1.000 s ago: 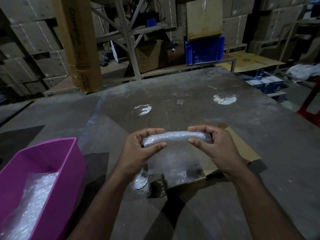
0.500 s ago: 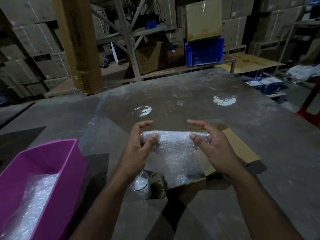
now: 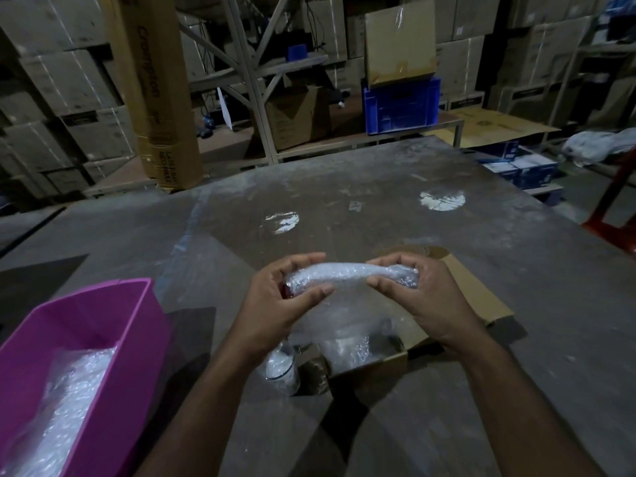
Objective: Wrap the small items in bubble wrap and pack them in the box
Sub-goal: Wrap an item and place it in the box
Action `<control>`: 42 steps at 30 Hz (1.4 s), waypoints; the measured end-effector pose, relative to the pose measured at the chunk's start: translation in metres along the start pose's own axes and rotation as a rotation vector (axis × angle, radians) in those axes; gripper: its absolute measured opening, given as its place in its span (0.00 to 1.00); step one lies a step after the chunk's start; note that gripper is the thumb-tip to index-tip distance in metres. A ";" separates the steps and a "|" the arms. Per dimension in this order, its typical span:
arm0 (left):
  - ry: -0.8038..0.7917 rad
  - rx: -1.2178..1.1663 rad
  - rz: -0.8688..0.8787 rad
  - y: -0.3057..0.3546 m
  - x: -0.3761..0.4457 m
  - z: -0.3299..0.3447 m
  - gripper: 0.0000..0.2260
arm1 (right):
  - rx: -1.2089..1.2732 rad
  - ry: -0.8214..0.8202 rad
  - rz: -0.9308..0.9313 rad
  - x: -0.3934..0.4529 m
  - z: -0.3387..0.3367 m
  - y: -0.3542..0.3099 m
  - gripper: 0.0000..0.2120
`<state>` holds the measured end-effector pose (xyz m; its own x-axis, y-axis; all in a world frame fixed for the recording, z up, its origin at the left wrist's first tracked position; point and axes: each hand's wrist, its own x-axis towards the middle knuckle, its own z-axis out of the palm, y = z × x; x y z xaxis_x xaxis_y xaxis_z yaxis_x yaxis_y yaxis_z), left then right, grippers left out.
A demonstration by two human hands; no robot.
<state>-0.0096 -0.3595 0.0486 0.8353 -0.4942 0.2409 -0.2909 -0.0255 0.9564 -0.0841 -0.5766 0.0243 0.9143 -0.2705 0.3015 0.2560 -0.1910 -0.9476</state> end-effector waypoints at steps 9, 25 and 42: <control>0.112 0.145 0.076 -0.006 0.005 -0.002 0.04 | -0.148 0.036 -0.072 0.001 -0.004 0.010 0.08; 0.055 0.057 0.090 -0.012 0.009 -0.007 0.13 | -0.083 -0.065 0.008 0.000 0.000 0.009 0.13; 0.138 0.010 -0.003 -0.014 0.005 -0.003 0.14 | -0.133 -0.202 -0.075 0.000 -0.002 0.006 0.19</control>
<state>0.0004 -0.3592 0.0373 0.8924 -0.3695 0.2589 -0.2922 -0.0361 0.9557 -0.0832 -0.5797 0.0184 0.9419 -0.0598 0.3306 0.2941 -0.3291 -0.8973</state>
